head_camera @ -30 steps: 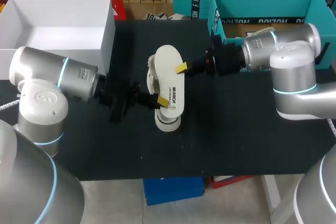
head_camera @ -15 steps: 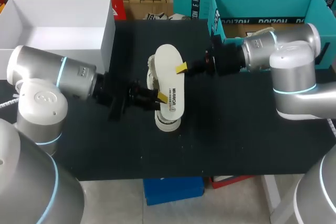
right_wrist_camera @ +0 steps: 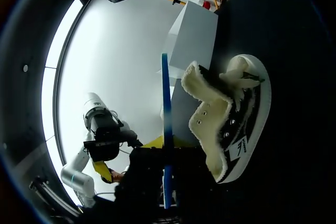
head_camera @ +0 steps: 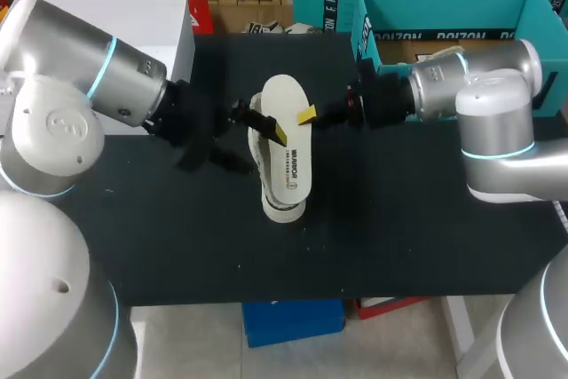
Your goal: Take the shoe out of the shoebox, open the shoe tongue, remove and reinsert the insole, then place the shoe into the shoebox
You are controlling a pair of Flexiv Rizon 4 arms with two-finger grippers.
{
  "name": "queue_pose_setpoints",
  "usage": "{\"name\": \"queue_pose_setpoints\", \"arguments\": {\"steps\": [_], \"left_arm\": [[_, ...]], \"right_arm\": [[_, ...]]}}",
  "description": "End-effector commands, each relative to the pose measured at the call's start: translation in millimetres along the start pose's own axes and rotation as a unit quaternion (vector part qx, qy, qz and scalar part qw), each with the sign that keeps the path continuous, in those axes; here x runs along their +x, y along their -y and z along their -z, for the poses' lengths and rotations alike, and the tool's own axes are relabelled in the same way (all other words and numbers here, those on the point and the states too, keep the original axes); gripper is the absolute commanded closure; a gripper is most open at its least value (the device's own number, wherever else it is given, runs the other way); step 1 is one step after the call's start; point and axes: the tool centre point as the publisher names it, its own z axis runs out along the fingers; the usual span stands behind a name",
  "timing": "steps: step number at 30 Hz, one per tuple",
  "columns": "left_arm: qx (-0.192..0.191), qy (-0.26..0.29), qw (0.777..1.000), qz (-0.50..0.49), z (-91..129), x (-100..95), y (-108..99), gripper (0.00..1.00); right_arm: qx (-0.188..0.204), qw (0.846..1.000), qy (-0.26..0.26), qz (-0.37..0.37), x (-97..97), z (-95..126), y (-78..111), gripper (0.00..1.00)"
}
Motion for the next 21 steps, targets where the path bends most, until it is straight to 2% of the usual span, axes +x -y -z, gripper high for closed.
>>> {"name": "queue_pose_setpoints", "arguments": {"steps": [1,12,15,21], "left_arm": [[0.003,-0.118,0.993,0.005,6.3,-12.6,3.8,0.0],[-0.014,-0.184,0.983,-0.01,7.5,-36.4,4.9,0.0],[-0.029,-0.204,0.978,-0.008,6.3,-41.0,3.6,0.0],[-0.026,-0.235,0.972,-0.004,1.9,-49.3,0.3,0.0]], "right_arm": [[0.001,1.0,0.0,-0.001,-0.7,-1.2,-1.0,1.0],[0.001,1.0,0.0,-0.001,-0.7,-1.2,-1.0,1.0],[0.001,1.0,0.0,-0.001,-0.7,-1.2,-1.0,1.0],[0.001,1.0,0.0,-0.001,-0.7,-1.2,-1.0,1.0]]}}
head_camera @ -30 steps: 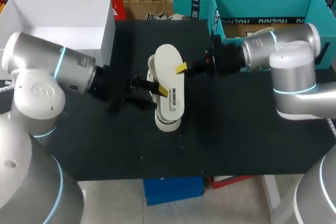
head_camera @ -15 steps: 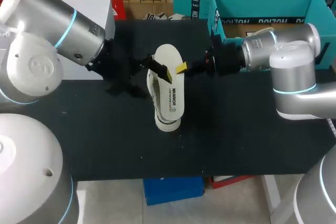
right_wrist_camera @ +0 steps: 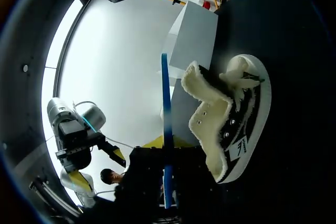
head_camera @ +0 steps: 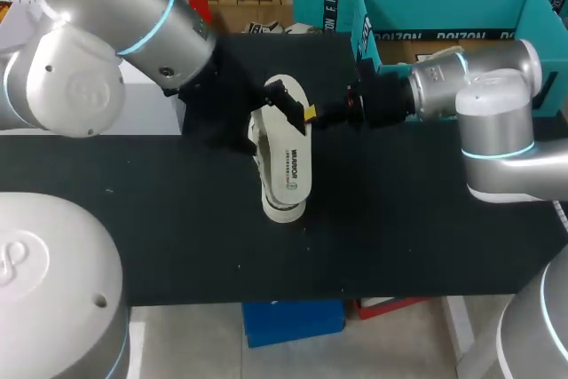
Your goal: Take the shoe out of the shoebox, open the shoe tongue, remove and reinsert the insole, then place the shoe into the shoebox
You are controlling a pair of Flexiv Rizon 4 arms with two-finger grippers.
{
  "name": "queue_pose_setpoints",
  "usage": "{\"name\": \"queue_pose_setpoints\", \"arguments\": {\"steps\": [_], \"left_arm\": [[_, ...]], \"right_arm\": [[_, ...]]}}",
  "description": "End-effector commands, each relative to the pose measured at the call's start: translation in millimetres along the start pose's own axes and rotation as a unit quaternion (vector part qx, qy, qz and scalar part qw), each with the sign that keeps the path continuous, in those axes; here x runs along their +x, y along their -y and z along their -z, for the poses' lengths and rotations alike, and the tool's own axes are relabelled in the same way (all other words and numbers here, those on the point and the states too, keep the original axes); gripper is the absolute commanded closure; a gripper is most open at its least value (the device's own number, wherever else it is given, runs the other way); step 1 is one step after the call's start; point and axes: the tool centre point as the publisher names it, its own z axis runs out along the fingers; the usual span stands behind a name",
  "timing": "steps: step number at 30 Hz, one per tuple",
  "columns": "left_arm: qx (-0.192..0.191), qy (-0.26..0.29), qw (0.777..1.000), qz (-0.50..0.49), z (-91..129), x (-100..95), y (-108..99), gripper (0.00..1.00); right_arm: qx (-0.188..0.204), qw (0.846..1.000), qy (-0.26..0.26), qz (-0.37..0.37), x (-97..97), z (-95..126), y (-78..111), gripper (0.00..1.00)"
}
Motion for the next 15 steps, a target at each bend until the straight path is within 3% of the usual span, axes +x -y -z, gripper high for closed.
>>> {"name": "queue_pose_setpoints", "arguments": {"steps": [1,10,15], "left_arm": [[0.006,-0.088,0.996,0.0,-3.2,-10.7,-4.5,0.0],[0.024,-0.157,0.987,-0.008,-8.8,-26.1,-6.4,0.0],[0.006,-0.195,0.981,-0.006,-7.4,-29.2,-4.2,0.0]], "right_arm": [[0.001,1.0,0.0,-0.001,-0.6,-1.2,-0.9,1.0],[0.001,1.0,0.0,-0.001,-0.6,-1.2,-0.9,1.0],[0.001,1.0,0.0,-0.001,-0.6,-1.2,-0.9,1.0]]}}
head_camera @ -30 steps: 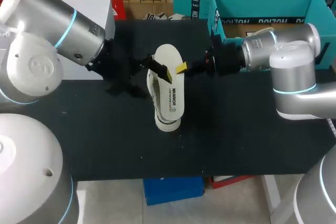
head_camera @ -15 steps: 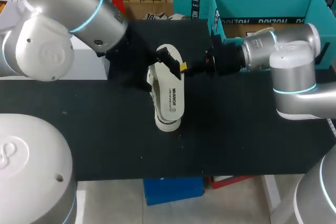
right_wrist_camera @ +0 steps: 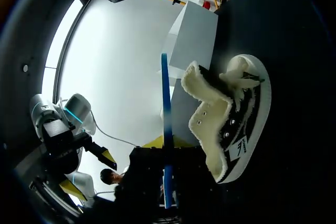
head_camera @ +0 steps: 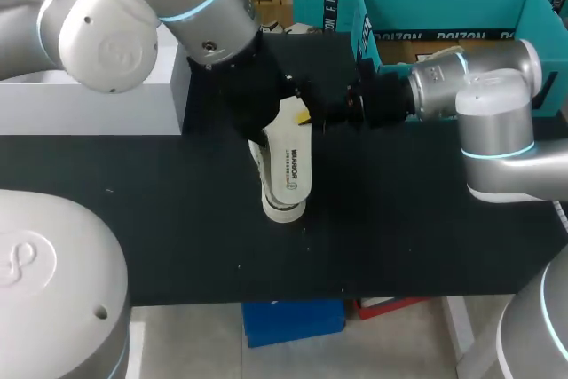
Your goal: Take the shoe out of the shoebox, open the shoe tongue, remove and reinsert the insole, then place the shoe into the shoebox
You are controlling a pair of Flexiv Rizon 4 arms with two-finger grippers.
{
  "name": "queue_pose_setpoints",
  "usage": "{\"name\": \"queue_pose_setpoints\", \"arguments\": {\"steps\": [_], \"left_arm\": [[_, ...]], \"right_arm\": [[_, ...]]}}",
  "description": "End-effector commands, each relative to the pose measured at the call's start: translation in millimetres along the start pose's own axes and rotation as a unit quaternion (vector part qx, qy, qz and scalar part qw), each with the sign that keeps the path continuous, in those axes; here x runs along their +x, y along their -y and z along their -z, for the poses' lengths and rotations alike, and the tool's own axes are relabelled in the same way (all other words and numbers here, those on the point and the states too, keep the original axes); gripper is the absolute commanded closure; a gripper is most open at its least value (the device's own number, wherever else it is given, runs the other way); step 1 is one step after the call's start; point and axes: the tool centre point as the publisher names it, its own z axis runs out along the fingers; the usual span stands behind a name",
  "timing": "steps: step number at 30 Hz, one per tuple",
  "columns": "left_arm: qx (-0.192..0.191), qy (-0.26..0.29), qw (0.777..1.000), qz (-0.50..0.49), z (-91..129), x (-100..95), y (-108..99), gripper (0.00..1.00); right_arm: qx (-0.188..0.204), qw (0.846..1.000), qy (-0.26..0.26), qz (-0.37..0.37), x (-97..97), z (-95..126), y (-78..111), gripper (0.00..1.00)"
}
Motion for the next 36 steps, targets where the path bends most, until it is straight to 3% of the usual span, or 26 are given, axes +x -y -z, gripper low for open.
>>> {"name": "queue_pose_setpoints", "arguments": {"steps": [1,8,17,36], "left_arm": [[-0.013,-0.119,0.993,0.005,-0.3,-7.4,1.2,0.0],[-0.022,-0.142,0.99,0.011,-1.4,-3.8,1.5,0.0],[-0.044,-0.128,0.991,0.018,-2.4,-1.5,-3.5,0.0],[-0.041,-0.128,0.991,0.015,-5.0,-1.9,-7.4,0.0]], "right_arm": [[0.0,1.0,0.0,-0.001,-0.6,-1.1,-0.9,1.0],[0.0,1.0,0.0,-0.001,-0.6,-1.1,-0.9,1.0],[0.0,1.0,0.0,-0.001,-0.6,-1.1,-0.9,1.0],[0.0,1.0,0.0,-0.001,-0.6,-1.1,-0.9,1.0]]}}
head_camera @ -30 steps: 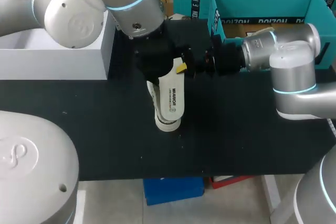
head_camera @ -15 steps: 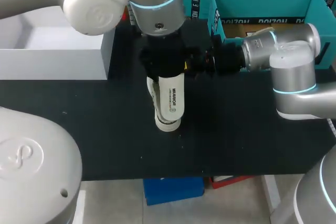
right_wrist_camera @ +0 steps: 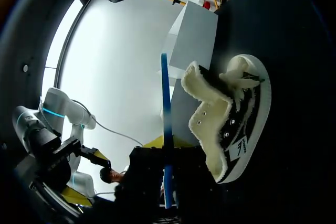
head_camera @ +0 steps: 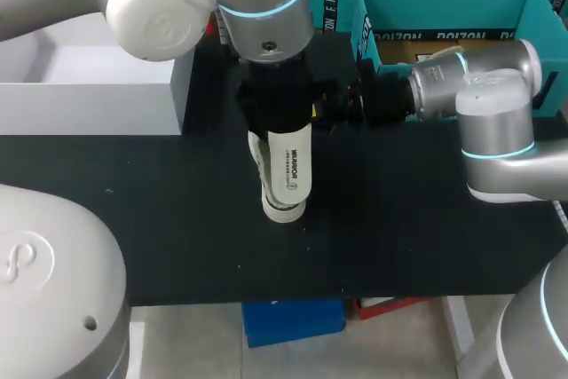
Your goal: Take the shoe out of the shoebox, open the shoe tongue, remove and reinsert the insole, then place the shoe into the shoebox
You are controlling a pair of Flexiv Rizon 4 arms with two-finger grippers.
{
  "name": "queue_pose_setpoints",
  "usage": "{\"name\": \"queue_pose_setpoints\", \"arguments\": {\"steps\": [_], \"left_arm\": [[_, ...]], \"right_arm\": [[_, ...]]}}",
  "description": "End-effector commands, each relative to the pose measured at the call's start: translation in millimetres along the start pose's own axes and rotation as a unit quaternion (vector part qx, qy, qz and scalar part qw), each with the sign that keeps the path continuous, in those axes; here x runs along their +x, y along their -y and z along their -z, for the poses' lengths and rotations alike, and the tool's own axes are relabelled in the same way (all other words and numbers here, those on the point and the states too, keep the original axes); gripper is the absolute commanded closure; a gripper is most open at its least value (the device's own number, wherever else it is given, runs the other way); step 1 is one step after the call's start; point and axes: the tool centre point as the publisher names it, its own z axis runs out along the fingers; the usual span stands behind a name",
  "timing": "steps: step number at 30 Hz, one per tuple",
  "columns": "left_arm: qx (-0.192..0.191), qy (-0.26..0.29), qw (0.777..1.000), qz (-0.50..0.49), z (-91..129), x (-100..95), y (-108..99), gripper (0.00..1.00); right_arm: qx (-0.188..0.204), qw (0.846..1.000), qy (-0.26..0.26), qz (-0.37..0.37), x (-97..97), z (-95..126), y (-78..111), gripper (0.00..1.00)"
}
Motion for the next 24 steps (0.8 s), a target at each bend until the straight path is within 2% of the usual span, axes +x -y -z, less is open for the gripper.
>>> {"name": "queue_pose_setpoints", "arguments": {"steps": [1,5,24], "left_arm": [[0.001,0.0,1.0,-0.006,-4.6,-1.2,-6.7,0.0],[0.015,0.009,1.0,-0.009,-4.9,0.8,-23.8,0.0],[0.007,-0.004,1.0,-0.008,-10.7,8.8,-104.3,0.0]], "right_arm": [[0.0,1.0,0.0,-0.001,-0.6,-1.1,-0.9,1.0],[0.0,1.0,0.0,-0.001,-0.6,-1.1,-0.9,1.0],[0.0,1.0,0.0,-0.001,-0.6,-1.1,-0.9,1.0]]}}
